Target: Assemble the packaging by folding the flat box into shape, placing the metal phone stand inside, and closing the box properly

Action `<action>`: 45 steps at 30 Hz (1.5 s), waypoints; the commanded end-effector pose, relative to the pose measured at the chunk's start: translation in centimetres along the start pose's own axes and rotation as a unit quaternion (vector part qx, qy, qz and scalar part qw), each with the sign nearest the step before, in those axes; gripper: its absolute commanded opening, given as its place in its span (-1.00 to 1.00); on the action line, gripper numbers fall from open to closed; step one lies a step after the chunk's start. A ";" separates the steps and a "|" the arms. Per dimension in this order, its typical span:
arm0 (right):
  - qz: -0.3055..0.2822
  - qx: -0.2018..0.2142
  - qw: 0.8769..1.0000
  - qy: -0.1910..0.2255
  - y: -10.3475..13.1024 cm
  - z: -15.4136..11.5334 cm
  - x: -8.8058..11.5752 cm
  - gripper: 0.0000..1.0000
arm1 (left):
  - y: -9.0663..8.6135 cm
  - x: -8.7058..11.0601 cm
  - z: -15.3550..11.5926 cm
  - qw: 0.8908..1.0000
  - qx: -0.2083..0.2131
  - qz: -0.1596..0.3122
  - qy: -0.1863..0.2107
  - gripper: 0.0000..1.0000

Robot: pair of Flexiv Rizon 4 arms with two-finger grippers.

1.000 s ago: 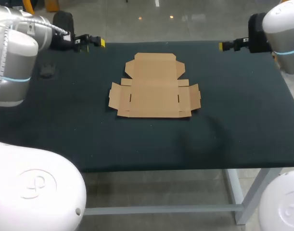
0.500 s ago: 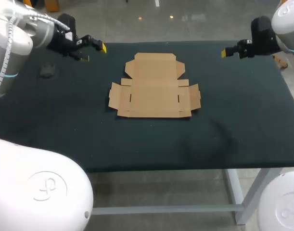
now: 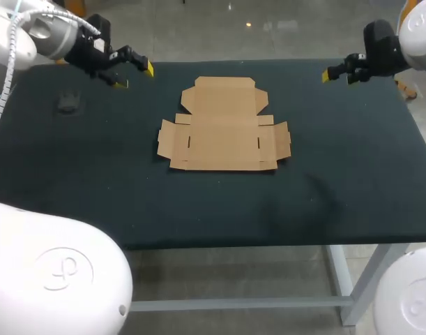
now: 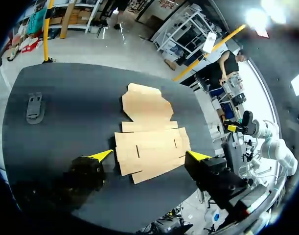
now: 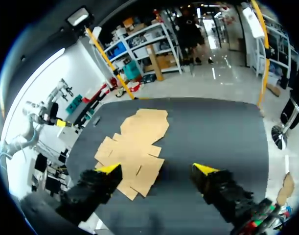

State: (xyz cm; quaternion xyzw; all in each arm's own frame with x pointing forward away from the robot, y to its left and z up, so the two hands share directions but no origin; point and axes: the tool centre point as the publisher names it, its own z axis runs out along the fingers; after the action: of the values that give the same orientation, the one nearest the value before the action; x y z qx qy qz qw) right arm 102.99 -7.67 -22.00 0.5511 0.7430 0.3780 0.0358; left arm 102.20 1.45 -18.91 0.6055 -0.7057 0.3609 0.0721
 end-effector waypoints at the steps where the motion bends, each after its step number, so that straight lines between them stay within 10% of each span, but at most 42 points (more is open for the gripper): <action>1: 0.000 0.001 1.000 0.002 0.0 -0.2 0.0 1.00 | 0.1 0.7 0.6 0.999 -0.025 -0.014 -0.023 1.00; 19: 0.190 0.056 0.980 0.007 -1.9 0.6 -2.1 1.00 | 1.8 0.6 2.3 0.992 -0.091 -0.089 -0.015 1.00; 45: 0.246 0.100 0.964 0.017 -3.7 2.5 -1.1 1.00 | 4.1 -0.7 4.6 0.986 -0.103 -0.120 -0.045 1.00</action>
State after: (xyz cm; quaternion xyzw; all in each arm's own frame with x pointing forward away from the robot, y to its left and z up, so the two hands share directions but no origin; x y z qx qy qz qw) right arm 101.61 -7.55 -26.51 0.7119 0.6181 0.3096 -0.1235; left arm 100.28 -0.68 -24.54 0.6897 -0.6634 0.2501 0.1470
